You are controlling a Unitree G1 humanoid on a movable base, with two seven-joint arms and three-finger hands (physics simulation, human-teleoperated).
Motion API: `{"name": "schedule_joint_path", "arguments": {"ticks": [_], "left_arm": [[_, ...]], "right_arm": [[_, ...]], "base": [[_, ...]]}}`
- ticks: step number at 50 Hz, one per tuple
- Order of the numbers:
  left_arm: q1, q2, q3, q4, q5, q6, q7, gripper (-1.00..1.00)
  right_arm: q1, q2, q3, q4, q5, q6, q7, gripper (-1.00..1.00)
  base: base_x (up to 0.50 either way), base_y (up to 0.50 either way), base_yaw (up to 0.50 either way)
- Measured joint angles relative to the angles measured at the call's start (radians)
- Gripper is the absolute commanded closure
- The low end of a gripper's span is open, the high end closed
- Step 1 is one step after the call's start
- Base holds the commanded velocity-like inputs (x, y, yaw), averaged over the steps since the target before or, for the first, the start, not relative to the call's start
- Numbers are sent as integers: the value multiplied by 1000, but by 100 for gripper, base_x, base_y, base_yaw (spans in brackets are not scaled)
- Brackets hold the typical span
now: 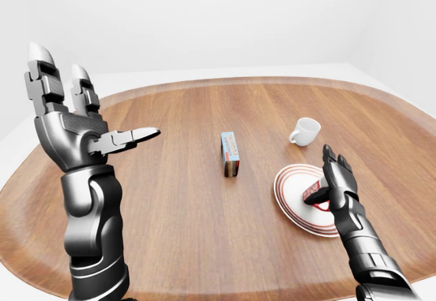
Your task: Pick up the red mug and put it on the plate
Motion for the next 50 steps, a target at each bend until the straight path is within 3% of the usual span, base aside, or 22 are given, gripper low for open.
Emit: {"name": "schedule_joint_path", "arguments": {"ticks": [8,17,29,36,50], "left_arm": [[3,-1,-1,4,7,0,-2,-100],[6,-3,0,4,10,0,-4,-100],[8,-2,2,6,11,0,-5,-100],[8,-2,2,6,12,0,-5,-100],[5,-1,1,8,14,0,-3,-100]], "right_arm": [[5,6,-8,-76,-11,0,39,-100],[-2,25,-27,-260,-19,0,151,-100],[-44,92,-67,-507,289,0,293,-100],[-62,113,-73,-594,488,0,318,-100],[-60,147,-45,-631,661,0,333,-100]], "base": [[0,0,0],[0,0,0],[0,0,0],[0,0,0],[0,0,0]]}}
